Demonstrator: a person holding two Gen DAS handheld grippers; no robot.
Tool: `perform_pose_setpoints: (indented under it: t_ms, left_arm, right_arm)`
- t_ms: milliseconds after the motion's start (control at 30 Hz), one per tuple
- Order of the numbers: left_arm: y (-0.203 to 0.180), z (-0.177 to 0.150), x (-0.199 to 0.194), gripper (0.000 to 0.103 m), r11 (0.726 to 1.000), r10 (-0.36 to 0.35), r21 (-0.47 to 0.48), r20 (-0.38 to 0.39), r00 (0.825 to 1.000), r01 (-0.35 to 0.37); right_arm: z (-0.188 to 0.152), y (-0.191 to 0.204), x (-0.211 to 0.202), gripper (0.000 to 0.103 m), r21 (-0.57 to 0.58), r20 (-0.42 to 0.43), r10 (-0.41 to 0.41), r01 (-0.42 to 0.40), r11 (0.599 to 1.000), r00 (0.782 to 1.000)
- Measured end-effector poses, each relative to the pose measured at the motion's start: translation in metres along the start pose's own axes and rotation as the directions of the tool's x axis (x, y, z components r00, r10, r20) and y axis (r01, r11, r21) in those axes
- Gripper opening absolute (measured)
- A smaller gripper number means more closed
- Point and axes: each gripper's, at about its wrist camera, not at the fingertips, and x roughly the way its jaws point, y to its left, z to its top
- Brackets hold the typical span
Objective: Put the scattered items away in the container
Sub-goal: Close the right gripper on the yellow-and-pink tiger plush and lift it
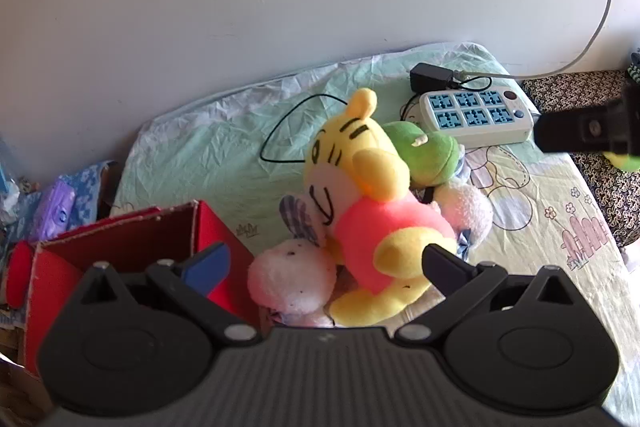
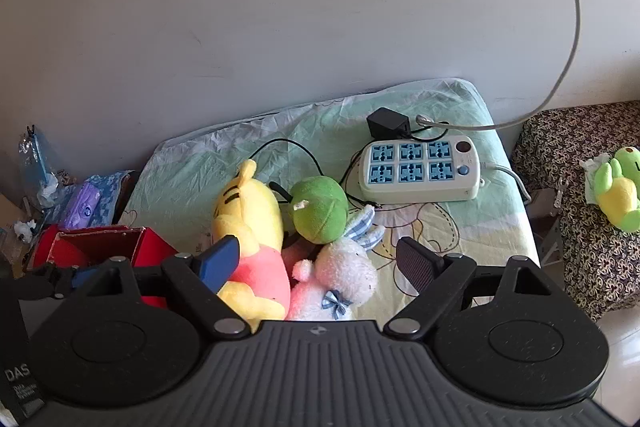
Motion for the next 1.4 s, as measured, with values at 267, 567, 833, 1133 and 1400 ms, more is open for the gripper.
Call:
perform_pose_setpoints:
  t_ms: [267, 567, 833, 1133, 1400]
  left_arm:
    - [0.004, -0.002, 0.013, 0.102, 0.999, -0.036, -0.04, -0.035, 0.999, 0.034]
    - [0.007, -0.004, 0.033, 0.102, 0.994, -0.078, -0.079, -0.068, 0.995, 0.073]
    - [0.006, -0.004, 0.039, 0.102, 0.991, -0.104, -0.09, -0.065, 0.992, 0.098]
    - [-0.012, -0.025, 0.064, 0.102, 0.991, -0.128, -0.057, -0.089, 0.988, 0.123]
    - [-0.004, -0.025, 0.067, 0.102, 0.981, -0.177, -0.078, -0.017, 0.984, 0.175]
  right_arm:
    - [0.016, 0.017, 0.023, 0.088, -0.005, -0.065, 0.05, -0.051, 0.999, 0.997]
    - [0.02, 0.033, 0.05, 0.088, -0.064, -0.102, 0.034, -0.04, 0.997, 0.994]
    - [0.019, 0.032, 0.058, 0.088, -0.057, -0.091, 0.034, -0.039, 0.998, 0.995]
    - [0.014, 0.033, 0.108, 0.088, -0.047, -0.208, 0.085, -0.097, 0.994, 0.974]
    - [0.01, 0.038, 0.13, 0.088, -0.057, -0.257, 0.104, -0.123, 0.991, 0.961]
